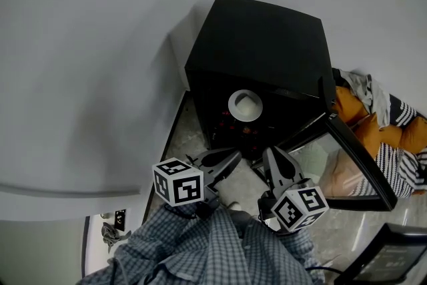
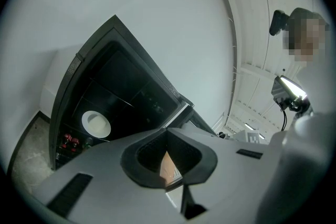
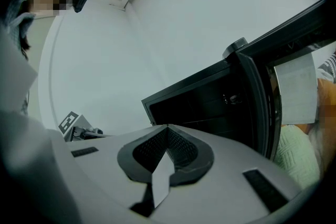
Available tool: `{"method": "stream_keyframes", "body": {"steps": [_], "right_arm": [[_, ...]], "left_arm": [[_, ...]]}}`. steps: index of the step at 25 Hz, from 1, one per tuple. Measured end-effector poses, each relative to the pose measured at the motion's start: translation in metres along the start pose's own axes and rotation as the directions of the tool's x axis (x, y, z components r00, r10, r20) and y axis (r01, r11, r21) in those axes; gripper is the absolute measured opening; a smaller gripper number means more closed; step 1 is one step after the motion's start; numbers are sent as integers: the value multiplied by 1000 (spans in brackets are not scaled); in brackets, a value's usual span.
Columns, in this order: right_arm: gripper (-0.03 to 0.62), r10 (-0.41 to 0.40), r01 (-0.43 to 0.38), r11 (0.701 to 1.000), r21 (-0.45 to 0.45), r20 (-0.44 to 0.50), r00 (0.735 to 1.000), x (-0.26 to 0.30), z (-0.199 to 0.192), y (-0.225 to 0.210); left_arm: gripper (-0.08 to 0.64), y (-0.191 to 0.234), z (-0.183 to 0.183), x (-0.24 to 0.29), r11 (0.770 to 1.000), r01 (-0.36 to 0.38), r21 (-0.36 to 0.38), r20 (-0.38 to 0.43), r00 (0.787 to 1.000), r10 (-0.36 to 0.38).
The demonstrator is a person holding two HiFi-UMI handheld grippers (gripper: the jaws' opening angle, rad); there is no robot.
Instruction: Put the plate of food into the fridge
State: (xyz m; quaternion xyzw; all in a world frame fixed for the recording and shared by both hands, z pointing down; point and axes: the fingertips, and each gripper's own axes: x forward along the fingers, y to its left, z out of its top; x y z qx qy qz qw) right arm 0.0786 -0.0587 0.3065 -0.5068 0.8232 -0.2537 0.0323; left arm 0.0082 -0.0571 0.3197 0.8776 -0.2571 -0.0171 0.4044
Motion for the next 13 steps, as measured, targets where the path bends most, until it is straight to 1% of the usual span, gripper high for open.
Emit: {"method": "stream_keyframes", "body": {"steps": [13], "right_arm": [[6,3,-3,1000,5,-2,1000,1,-2,2]], "left_arm": [[7,2,-4,1,1000,-7,1,-17,1000,7]]}}
